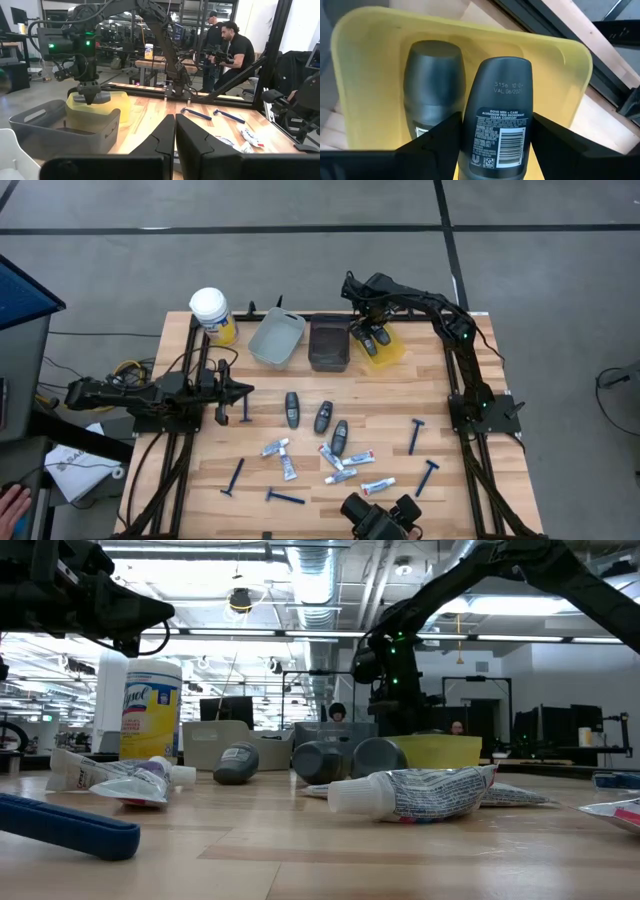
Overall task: Pick & Place Travel size toiletries
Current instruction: Put the deodorant into the yellow bin
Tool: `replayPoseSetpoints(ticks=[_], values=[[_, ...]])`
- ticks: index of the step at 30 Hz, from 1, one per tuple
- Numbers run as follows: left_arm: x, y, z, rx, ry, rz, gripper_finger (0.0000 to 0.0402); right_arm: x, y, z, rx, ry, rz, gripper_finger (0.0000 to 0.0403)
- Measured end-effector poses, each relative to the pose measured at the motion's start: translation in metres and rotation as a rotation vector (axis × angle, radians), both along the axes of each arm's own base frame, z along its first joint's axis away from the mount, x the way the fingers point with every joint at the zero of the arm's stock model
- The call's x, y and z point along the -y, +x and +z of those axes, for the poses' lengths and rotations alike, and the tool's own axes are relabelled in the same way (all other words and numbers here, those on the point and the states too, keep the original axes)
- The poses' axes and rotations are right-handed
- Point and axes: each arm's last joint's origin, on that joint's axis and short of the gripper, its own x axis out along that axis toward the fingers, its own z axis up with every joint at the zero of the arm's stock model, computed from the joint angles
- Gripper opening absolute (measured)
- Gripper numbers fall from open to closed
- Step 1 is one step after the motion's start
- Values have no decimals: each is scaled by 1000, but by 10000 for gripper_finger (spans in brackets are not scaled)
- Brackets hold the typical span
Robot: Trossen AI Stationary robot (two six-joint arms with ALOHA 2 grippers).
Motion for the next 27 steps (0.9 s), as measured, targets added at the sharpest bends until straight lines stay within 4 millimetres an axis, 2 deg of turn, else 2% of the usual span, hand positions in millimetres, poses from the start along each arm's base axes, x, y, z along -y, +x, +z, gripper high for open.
replayPoseSetpoints(ticks=[9,23,25,27], values=[[0,0,1,6,0,0,10,1,1,-1,15,-12,18,208],[0,0,1,13,0,0,10,6,2,0,36,-30,12,244],[0,0,1,13,0,0,10,5,1,7,35,-14,18,246],[0,0,1,14,0,0,10,2,0,23,51,-24,22,246]])
